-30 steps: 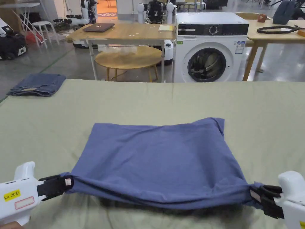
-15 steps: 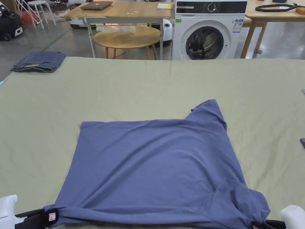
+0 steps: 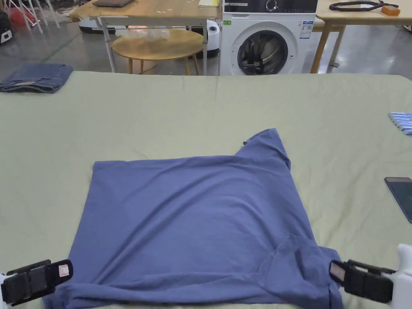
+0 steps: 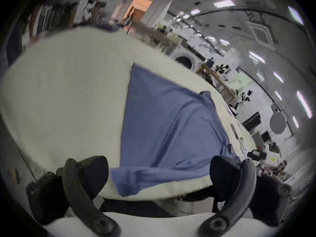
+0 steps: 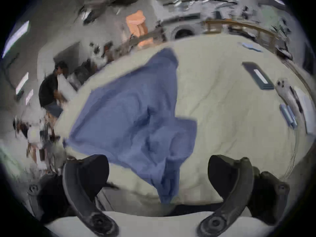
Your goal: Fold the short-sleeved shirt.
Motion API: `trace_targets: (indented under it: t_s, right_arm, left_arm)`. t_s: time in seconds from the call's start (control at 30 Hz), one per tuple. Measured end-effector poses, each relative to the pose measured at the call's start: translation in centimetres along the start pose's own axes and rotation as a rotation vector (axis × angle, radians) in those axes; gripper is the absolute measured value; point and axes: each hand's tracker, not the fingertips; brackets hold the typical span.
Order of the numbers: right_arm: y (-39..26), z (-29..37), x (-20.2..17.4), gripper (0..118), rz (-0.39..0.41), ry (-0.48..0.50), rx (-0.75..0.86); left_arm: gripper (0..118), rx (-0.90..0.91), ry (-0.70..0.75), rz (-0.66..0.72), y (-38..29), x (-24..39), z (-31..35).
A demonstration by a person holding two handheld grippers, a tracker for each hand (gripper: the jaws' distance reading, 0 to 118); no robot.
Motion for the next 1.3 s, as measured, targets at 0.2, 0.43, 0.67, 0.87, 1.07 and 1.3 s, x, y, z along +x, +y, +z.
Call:
trace_targets:
  t_s: [0.2, 0.43, 0.67, 0.87, 1.07, 1.3]
  right_arm:
    - [0.6, 0.4, -2.3, 0, 0.067, -0.017, -0.090]
    - [0.3, -0.9, -3.7, 0, 0.179, -0.083, -0.139]
    - [-1.8, -3.4, -3.2, 118, 0.309, -0.070, -0.285]
    - [-4.5, -6.2, -1.8, 83, 0.289, -0.110, -0.386]
    - [-5.2, -7.4, -2.7, 3, 0.293, -0.156, -0.414]
    - [-4.5, -6.9, -2.8, 3, 0.273, -0.170, -0.401]
  left_arm:
    - [0, 0.096, -0.106, -0.066, 0.2, 4.0, 0.5]
    - [0, 0.016, -0.091, -0.025, -0.1, 4.1, -0.7]
    - [0, -0.018, -0.067, -0.019, -0.8, 3.9, -0.2]
    - [0, -0.032, -0.046, -0.007, 0.0, 0.5, -0.2]
    - [0, -0.050, -0.040, 0.002, -0.9, 2.7, -0.6]
    - [89, -0.061, 0.039, -0.009, -0.4, 2.2, -0.8]
